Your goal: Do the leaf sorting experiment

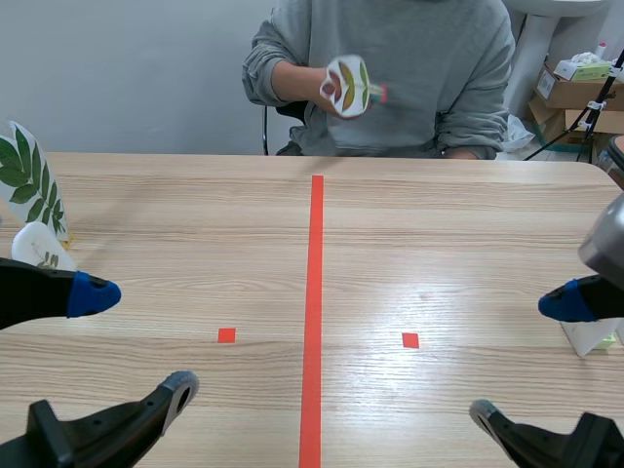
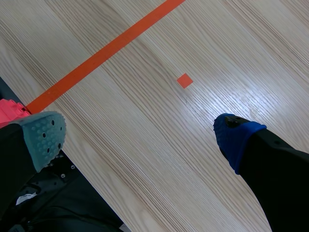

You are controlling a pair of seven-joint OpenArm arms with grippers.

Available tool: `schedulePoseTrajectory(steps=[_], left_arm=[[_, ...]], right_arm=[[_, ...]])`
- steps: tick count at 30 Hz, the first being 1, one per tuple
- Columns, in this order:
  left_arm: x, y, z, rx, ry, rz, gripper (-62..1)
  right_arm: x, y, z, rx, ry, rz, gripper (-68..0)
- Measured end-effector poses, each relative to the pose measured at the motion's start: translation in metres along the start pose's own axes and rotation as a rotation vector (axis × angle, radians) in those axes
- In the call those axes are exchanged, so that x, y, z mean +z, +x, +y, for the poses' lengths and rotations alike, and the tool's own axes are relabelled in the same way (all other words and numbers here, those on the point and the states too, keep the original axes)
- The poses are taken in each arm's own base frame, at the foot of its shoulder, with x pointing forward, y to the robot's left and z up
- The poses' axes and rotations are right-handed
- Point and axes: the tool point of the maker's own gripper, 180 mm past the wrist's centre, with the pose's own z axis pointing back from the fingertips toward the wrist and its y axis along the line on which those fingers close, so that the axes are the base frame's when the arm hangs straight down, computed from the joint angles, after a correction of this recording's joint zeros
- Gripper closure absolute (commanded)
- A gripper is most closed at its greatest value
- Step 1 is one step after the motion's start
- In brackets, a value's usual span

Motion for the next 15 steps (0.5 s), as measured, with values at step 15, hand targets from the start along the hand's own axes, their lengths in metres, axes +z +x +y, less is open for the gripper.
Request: schedulePoseTrajectory(steps=[15], left_arm=[[-0.0007,0.0019,0.0014,-0.007,0.002,-0.005,-58.7]], right_arm=[[0.0000,-0.0031,-0.0001,0.000,0.000,0.017,-63.8]])
